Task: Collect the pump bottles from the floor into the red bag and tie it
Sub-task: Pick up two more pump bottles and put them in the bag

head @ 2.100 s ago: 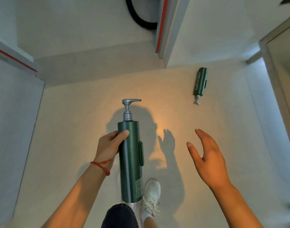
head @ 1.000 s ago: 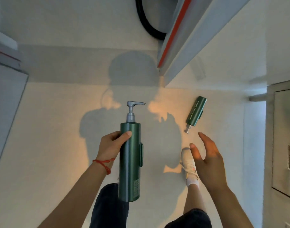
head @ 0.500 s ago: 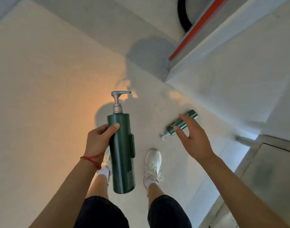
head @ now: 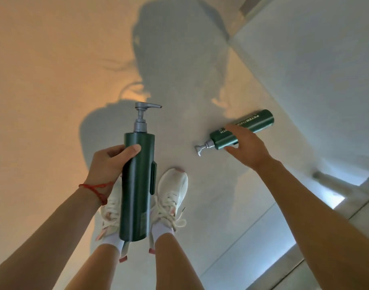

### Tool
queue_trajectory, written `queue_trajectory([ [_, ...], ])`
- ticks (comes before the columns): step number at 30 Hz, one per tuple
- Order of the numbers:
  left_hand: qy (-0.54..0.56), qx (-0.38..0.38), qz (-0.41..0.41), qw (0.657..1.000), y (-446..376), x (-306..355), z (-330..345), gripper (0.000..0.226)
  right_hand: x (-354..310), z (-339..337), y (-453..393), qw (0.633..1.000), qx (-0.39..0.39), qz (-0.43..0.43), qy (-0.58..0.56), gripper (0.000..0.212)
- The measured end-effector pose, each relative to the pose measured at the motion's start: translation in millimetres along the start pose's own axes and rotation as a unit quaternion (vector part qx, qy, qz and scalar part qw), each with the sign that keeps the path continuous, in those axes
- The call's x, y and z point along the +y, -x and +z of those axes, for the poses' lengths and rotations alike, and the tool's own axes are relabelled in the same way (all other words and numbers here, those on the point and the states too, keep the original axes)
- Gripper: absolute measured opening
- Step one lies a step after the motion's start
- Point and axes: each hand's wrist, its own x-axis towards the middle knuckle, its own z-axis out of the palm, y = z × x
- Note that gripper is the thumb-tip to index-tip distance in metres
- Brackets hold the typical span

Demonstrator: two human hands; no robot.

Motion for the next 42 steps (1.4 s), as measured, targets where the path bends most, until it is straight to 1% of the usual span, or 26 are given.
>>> queue_trajectory([
  [5, -0.029, -0.009, -0.019, 0.999, -18.6, -45.1, 15.7, 0.011, 35.3, 27.7, -33.0, 0.984, -0.051, -0.084, 0.150, 0.060],
  [7, -0.027, -0.012, -0.024, 0.999, -23.3, -52.7, 21.0, 0.009, 40.8, 33.2, -43.9, 0.976, -0.054, -0.100, 0.185, 0.061],
  [9, -0.044, -0.013, -0.024, 0.999, -28.0, -54.4, 24.9, 0.009, 42.7, 36.9, -52.3, 0.978, -0.052, -0.090, 0.183, 0.065],
  [11, -0.057, -0.017, -0.020, 0.998, -32.0, -51.3, 26.8, 0.009, 40.9, 38.2, -55.4, 0.994, -0.021, -0.025, 0.106, 0.065],
  [13, -0.063, -0.020, -0.011, 0.998, -36.6, -44.9, 27.8, 0.010, 35.0, 40.5, -56.0, 0.997, 0.032, 0.076, -0.005, 0.063],
  [15, -0.071, -0.022, 0.000, 0.997, -41.1, -36.5, 28.8, 0.011, 28.1, 48.8, -55.4, 0.984, 0.059, 0.143, -0.088, 0.063],
  [17, -0.075, -0.022, 0.013, 0.997, -46.0, -27.6, 29.4, 0.013, 19.3, 59.0, -55.2, 0.968, 0.073, 0.175, -0.167, 0.061],
  [20, -0.062, -0.025, 0.026, 0.997, -53.0, -15.8, 28.0, 0.014, 6.6, 68.1, -54.5, 0.936, 0.110, 0.208, -0.263, 0.050],
  [24, -0.038, -0.029, 0.037, 0.998, -55.9, -2.4, 21.6, 0.010, -8.1, 66.4, -47.2, 0.921, 0.102, 0.197, -0.320, 0.035],
  [26, -0.036, -0.028, 0.036, 0.998, -50.6, 6.6, 14.7, 0.011, -21.2, 57.1, -37.3, 0.910, 0.096, 0.186, -0.357, 0.036],
  [28, -0.032, -0.029, 0.032, 0.999, -37.3, 20.5, 5.8, 0.014, -40.1, 38.2, -21.9, 0.888, 0.094, 0.174, -0.415, 0.033],
  [30, -0.033, -0.030, 0.033, 0.998, -17.0, 37.4, -4.6, 0.015, -62.8, 12.6, -1.3, 0.867, 0.090, 0.166, -0.462, 0.028],
  [32, -0.030, -0.026, 0.038, 0.998, 9.9, 58.6, -16.0, 0.012, -90.2, -16.9, 23.8, 0.851, 0.082, 0.157, -0.494, 0.026],
  [37, -0.006, -0.014, 0.047, 0.999, 87.2, 131.9, -49.7, 0.015, -174.3, -96.3, 93.3, 0.817, 0.073, 0.131, -0.557, 0.016],
  [39, 0.003, -0.007, 0.058, 0.998, 120.4, 166.3, -65.6, 0.018, -212.2, -129.8, 120.9, 0.810, 0.069, 0.123, -0.570, 0.013],
  [42, 0.026, 0.008, 0.076, 0.997, 168.9, 216.7, -93.5, 0.031, -269.3, -177.8, 160.9, 0.814, 0.066, 0.100, -0.568, 0.015],
])
